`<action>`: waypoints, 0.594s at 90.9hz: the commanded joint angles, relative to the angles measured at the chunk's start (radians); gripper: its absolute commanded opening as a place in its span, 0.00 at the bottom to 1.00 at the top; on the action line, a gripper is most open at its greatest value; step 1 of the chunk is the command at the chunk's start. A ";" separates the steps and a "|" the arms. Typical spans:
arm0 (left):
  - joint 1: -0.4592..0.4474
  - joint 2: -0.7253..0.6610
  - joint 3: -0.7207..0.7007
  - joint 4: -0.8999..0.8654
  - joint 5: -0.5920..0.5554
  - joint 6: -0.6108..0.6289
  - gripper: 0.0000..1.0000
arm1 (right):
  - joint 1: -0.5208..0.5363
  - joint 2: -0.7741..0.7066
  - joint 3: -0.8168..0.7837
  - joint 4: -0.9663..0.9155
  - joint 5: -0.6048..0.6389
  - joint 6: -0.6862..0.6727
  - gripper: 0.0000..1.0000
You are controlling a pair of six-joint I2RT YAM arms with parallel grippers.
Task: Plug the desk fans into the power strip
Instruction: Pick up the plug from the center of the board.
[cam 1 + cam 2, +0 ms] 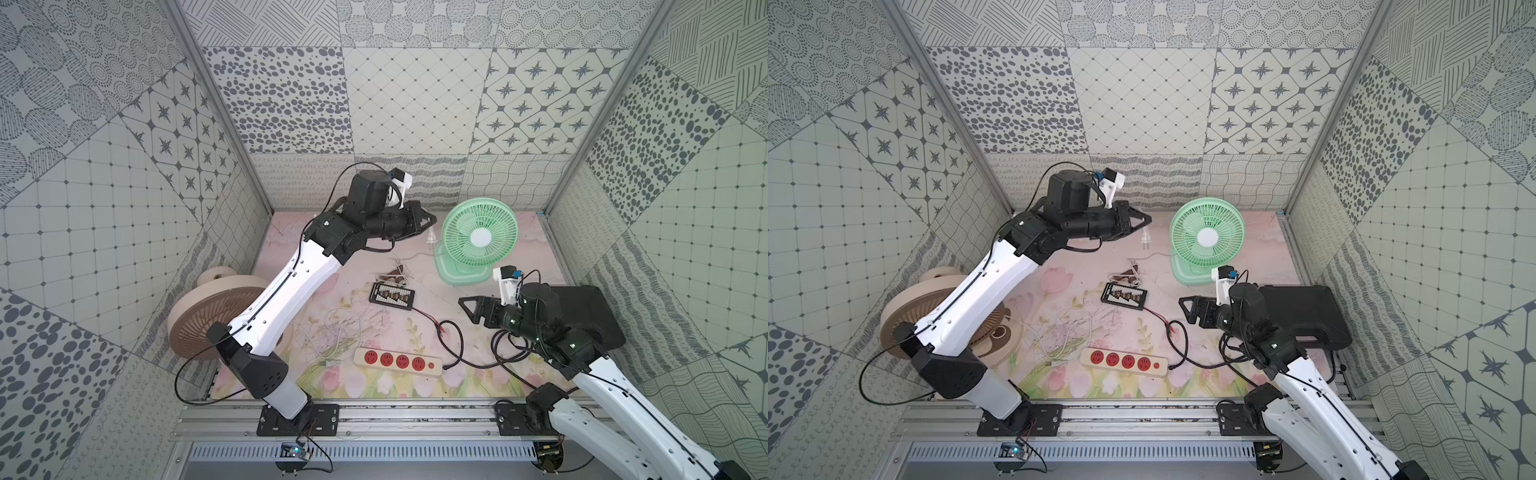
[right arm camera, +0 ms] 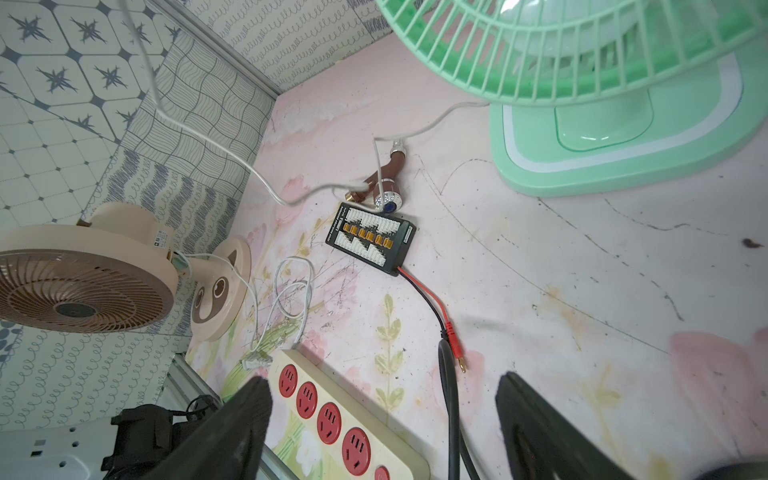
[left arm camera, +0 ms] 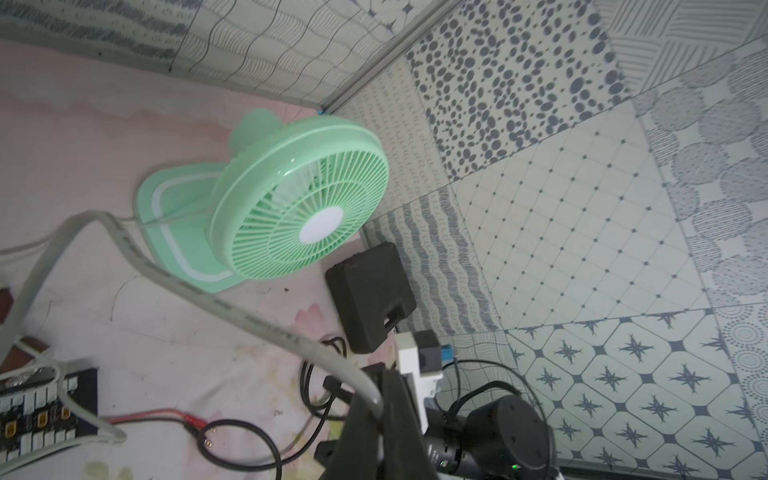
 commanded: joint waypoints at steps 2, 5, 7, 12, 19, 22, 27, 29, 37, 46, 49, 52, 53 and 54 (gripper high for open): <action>-0.018 -0.098 -0.368 0.301 0.097 0.001 0.00 | -0.031 -0.015 0.033 0.002 -0.139 -0.042 0.86; -0.020 -0.104 -0.407 0.322 0.112 -0.001 0.00 | -0.031 -0.010 0.038 0.011 -0.173 -0.053 0.85; -0.020 -0.108 -0.433 0.335 0.118 -0.004 0.00 | -0.031 -0.006 0.042 0.016 -0.197 -0.058 0.85; -0.023 -0.119 -0.487 0.368 0.139 -0.008 0.00 | -0.033 0.001 0.044 0.043 -0.264 -0.068 0.84; -0.026 -0.134 -0.547 0.401 0.172 -0.014 0.00 | -0.034 0.008 0.043 0.095 -0.346 -0.062 0.82; -0.026 -0.139 -0.564 0.413 0.186 -0.013 0.00 | -0.034 0.010 0.038 0.122 -0.373 -0.053 0.80; -0.026 -0.147 -0.590 0.426 0.209 -0.007 0.00 | -0.034 0.014 0.026 0.175 -0.416 -0.037 0.78; -0.027 -0.151 -0.598 0.428 0.220 -0.005 0.00 | -0.034 0.017 0.021 0.192 -0.429 -0.031 0.77; -0.026 -0.156 -0.612 0.428 0.257 0.000 0.00 | -0.033 0.039 0.001 0.291 -0.499 0.002 0.72; -0.026 -0.150 -0.622 0.440 0.324 -0.011 0.00 | -0.033 0.077 -0.023 0.411 -0.568 0.050 0.67; -0.026 -0.149 -0.627 0.448 0.348 -0.016 0.00 | -0.034 0.093 -0.028 0.452 -0.587 0.065 0.66; -0.026 -0.148 -0.632 0.458 0.366 -0.023 0.00 | -0.034 0.108 -0.033 0.487 -0.605 0.079 0.65; -0.026 -0.148 -0.634 0.461 0.375 -0.025 0.00 | -0.034 0.113 -0.033 0.496 -0.610 0.083 0.65; -0.027 -0.148 -0.636 0.464 0.383 -0.027 0.00 | -0.034 0.116 -0.034 0.504 -0.615 0.087 0.65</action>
